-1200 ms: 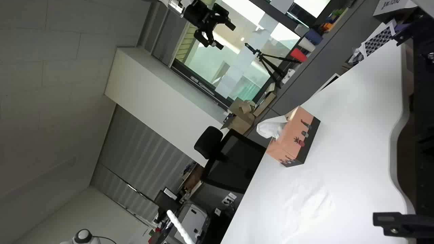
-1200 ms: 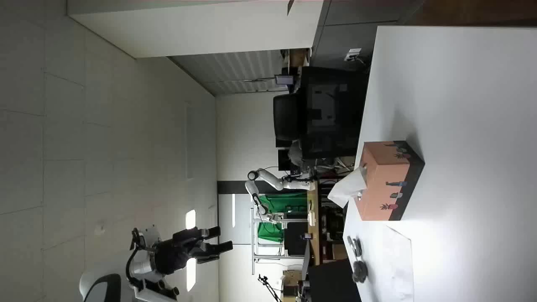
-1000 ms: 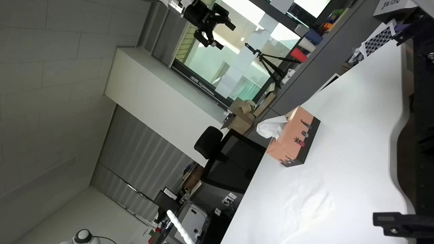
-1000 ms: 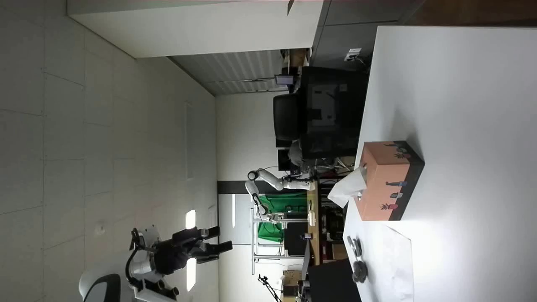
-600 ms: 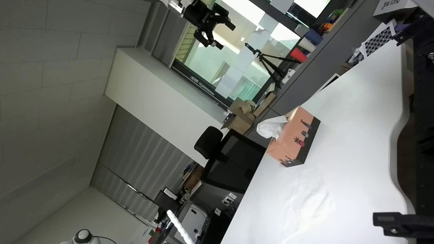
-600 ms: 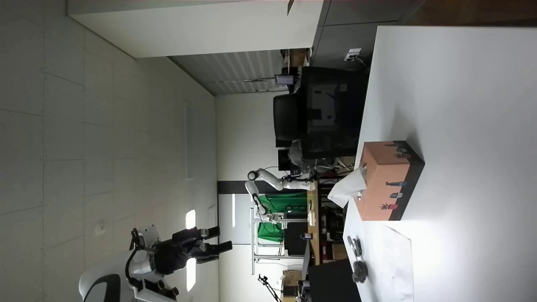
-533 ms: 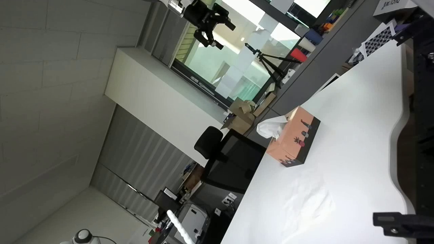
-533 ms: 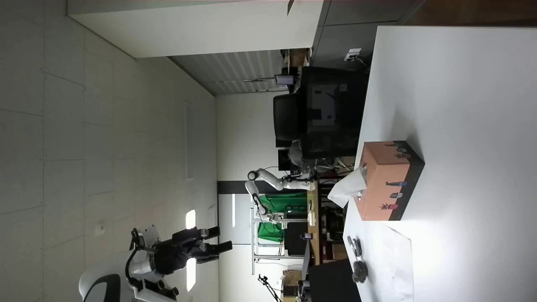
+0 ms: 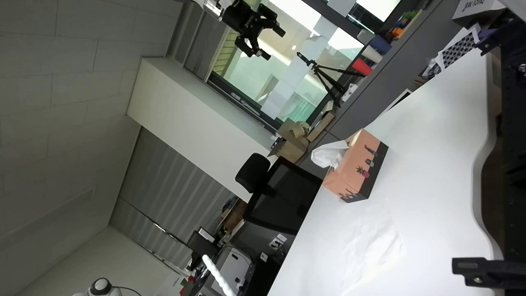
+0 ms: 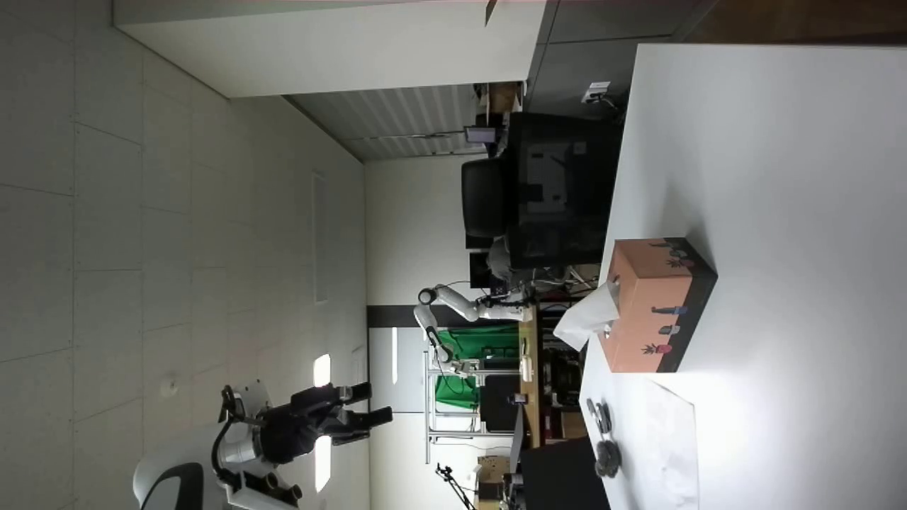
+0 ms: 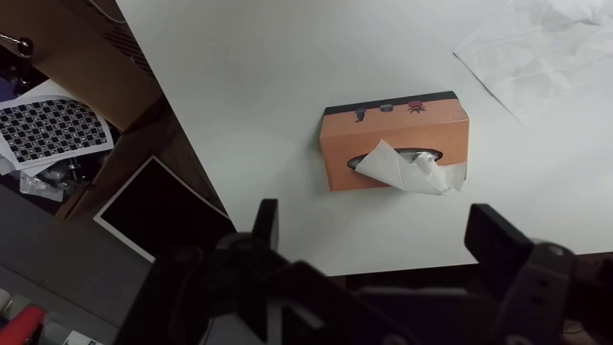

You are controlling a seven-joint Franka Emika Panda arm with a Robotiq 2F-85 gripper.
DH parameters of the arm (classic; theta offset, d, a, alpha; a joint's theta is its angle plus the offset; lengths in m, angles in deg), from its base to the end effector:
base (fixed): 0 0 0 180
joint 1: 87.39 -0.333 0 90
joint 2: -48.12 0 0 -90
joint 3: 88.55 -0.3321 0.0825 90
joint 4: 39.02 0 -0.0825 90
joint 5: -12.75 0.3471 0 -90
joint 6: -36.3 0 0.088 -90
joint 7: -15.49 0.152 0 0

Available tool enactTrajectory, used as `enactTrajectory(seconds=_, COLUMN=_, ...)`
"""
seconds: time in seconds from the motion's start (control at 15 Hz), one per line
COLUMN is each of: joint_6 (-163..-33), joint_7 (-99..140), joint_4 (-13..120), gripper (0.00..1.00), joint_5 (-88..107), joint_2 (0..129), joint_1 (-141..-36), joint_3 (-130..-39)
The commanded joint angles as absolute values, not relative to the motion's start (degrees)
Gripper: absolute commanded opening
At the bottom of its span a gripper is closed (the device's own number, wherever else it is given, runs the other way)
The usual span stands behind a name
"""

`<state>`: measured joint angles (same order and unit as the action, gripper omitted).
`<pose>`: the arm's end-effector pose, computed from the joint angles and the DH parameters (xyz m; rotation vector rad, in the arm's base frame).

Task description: Pull out one tissue square from the box and place it on the table

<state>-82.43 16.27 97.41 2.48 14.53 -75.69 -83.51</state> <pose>0.3474 -0.1261 0.5362 2.9419 -0.3450 0.3849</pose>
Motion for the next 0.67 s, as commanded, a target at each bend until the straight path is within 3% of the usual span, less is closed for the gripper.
enactTrajectory(seconds=0.0, joint_6=-82.27, joint_7=16.52, joint_4=97.28, gripper=1.00, joint_5=2.16, joint_2=14.55, joint_1=-76.26, joint_3=-83.05)
enactTrajectory(seconds=0.6, joint_6=-96.35, joint_7=-8.71, joint_4=93.36, gripper=1.00, joint_5=2.00, joint_2=32.22, joint_1=-82.76, joint_3=-78.39)
